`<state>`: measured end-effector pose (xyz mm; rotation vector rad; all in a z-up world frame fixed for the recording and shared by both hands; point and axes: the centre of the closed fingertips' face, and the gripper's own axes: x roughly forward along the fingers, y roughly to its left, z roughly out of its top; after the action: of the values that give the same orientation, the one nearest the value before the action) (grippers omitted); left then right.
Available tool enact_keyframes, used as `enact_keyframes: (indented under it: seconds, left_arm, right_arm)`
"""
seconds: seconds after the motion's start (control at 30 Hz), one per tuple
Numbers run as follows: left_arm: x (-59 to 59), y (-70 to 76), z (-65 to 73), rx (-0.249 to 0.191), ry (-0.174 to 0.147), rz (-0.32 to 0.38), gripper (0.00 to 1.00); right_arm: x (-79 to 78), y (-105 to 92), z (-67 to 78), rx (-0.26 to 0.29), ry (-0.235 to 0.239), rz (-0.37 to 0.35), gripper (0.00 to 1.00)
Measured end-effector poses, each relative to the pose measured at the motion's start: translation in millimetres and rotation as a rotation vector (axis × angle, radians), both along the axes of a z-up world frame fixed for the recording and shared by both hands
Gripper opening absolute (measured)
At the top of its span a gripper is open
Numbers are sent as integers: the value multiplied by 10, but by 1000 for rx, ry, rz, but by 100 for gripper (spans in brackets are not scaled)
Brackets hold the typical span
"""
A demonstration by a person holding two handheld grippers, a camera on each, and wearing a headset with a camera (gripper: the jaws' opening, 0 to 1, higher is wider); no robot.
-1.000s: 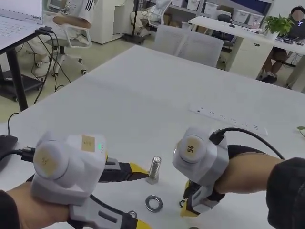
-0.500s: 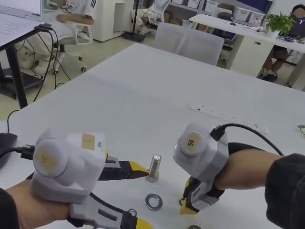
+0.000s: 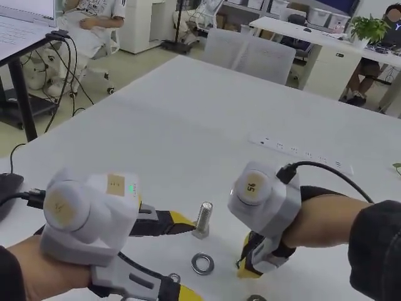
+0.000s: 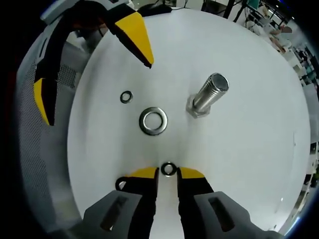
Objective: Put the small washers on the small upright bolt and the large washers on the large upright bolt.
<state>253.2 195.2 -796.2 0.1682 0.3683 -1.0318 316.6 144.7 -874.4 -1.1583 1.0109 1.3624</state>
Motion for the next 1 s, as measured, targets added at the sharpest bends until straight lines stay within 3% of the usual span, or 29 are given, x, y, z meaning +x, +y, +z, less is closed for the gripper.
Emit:
enact_keyframes:
  seconds: [0.67,1.0]
  left_arm:
    - [2,-14,-7,3,3,-6,65]
    - [-4,-24,-26,8,8,-11,65]
  right_arm:
    - [-12,-6,-5,2,-11,12,14]
    - [-32,-179,2,-11,-11,-4,14]
